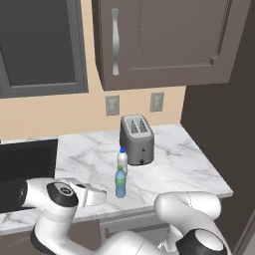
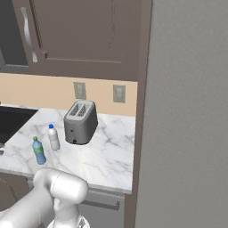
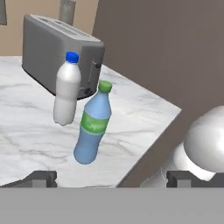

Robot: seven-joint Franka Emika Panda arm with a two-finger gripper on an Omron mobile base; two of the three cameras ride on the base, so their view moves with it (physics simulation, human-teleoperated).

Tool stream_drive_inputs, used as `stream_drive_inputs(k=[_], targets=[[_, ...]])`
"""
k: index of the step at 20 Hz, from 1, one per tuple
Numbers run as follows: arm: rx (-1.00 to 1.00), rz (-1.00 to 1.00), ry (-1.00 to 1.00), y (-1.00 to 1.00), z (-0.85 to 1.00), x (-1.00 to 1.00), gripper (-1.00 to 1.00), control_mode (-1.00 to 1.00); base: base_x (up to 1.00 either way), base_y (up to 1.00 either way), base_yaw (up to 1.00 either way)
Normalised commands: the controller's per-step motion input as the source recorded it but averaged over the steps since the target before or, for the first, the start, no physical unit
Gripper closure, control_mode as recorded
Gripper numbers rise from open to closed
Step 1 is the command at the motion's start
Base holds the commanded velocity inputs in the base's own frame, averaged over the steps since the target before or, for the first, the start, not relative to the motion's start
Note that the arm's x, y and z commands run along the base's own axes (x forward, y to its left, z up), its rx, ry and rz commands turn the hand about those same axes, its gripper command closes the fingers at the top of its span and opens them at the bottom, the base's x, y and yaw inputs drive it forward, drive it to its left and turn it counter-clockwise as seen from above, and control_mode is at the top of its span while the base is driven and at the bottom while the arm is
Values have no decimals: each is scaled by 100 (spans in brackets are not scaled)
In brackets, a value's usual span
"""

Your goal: Take the bottled waters from the counter and place them in the freezer to freeze. Close the freezer door after placing the bottles.

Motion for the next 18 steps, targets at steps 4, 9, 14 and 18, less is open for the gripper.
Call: stream_drive_inputs(k=[4, 9, 14, 18], targets=[[0, -10, -13, -46, -24, 13, -100, -100, 0, 0, 0], [5, -12, -15, -48, 0, 0, -100, -100, 0, 0, 0], [2, -12, -3, -40, -4, 3, -100, -100, 0, 0, 0], [0, -5, 0, -12, -15, 23, -100, -100, 0, 0, 0]])
